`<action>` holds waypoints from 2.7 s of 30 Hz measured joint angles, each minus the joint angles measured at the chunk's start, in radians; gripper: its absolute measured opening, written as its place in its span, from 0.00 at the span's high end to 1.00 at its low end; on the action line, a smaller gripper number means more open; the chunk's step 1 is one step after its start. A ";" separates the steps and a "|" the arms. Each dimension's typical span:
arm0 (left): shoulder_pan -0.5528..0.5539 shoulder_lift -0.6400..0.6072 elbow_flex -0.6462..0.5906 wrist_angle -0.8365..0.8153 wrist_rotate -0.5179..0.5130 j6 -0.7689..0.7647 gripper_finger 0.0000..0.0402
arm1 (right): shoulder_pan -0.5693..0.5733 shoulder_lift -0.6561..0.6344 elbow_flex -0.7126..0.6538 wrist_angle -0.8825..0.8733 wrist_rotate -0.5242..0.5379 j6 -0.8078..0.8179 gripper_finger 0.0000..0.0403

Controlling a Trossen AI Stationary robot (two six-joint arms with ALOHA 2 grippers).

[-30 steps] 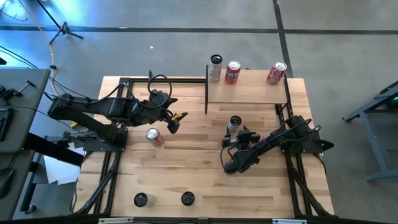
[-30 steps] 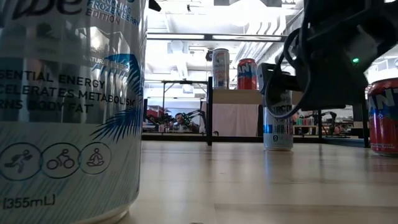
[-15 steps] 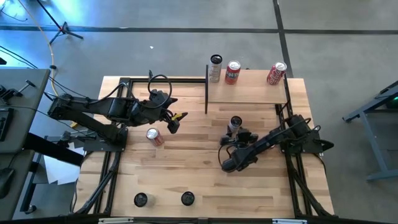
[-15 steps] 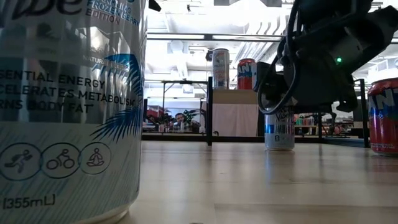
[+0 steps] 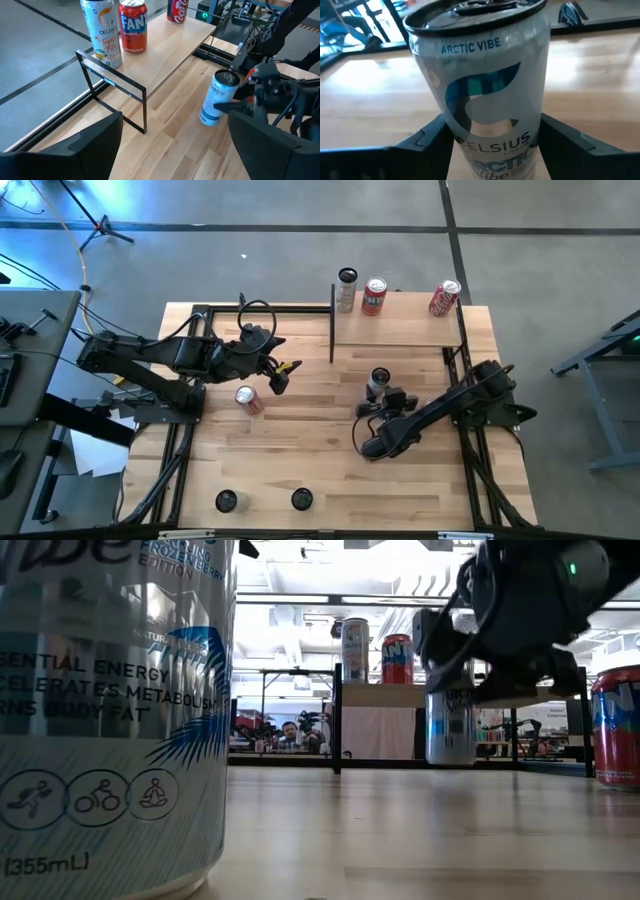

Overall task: Place canned beverage on shelf
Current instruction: Put the right the white blue soda can on the shelf

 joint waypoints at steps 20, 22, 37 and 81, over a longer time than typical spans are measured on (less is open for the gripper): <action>0.000 0.000 0.000 0.000 0.000 0.000 0.16 | 0.000 -0.506 0.000 -0.311 0.079 -0.281 0.43; 0.000 0.000 0.000 0.000 0.000 0.000 0.16 | -0.008 -0.563 0.000 -0.329 0.084 -0.332 0.43; 0.000 0.000 0.000 0.000 0.000 0.000 0.16 | -0.237 -0.749 0.000 -0.305 0.112 -0.636 0.43; 0.000 0.000 0.000 0.000 0.000 0.000 0.16 | -0.725 -0.592 -0.036 0.408 -0.090 -1.167 0.43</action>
